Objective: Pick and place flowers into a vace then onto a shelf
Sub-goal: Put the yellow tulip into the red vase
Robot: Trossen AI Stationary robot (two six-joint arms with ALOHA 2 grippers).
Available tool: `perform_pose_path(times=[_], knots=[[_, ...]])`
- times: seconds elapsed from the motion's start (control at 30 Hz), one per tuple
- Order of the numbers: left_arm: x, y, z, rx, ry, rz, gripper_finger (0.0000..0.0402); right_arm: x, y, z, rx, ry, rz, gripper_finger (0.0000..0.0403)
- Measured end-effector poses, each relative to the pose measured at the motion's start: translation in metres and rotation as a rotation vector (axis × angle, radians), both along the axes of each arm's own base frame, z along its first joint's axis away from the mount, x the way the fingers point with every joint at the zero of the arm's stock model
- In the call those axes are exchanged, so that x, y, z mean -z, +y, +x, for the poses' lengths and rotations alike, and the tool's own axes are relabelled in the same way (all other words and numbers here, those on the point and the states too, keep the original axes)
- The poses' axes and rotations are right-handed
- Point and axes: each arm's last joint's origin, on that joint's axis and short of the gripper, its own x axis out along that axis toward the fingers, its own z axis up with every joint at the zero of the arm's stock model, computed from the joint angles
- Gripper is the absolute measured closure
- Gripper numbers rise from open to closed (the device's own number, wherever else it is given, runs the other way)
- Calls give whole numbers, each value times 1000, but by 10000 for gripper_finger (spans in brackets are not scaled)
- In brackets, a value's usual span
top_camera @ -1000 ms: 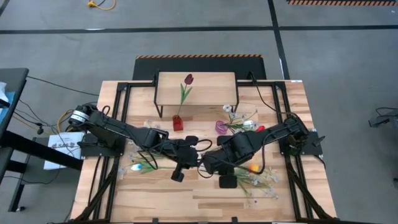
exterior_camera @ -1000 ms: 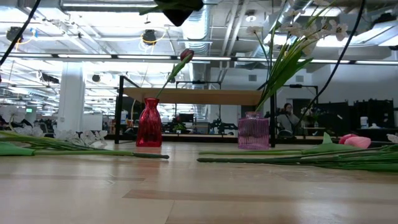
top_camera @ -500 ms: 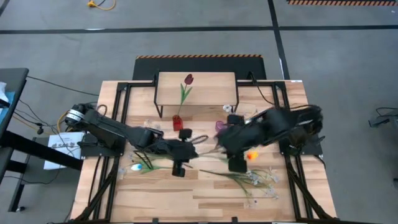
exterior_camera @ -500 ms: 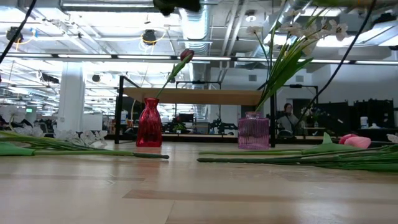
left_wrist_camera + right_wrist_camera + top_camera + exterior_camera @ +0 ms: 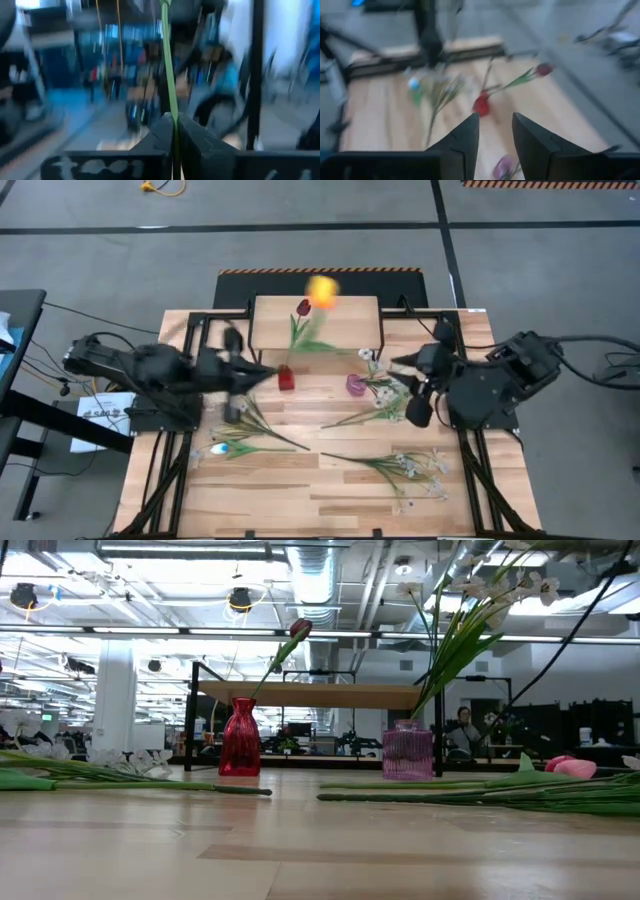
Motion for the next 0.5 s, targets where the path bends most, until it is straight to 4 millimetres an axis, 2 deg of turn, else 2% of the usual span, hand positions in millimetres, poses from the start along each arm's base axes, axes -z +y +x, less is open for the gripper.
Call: perform_pose_path(times=[0.1, 0.17, 0.3, 0.5], knots=[[7, 7, -21, 31, -161, 1, 401, -3, 7, 6, 100, -110, -65, 295], [20, 9, -29, 57, -219, 13, 402, -4, 12, 18, 163, -180, -98, 295], [49, 9, -28, 115, -261, 33, 401, -2, 17, 58, 240, -263, -139, 295], [70, 6, -18, 232, -303, 49, 401, -4, 9, 114, 110, -329, -159, 295]])
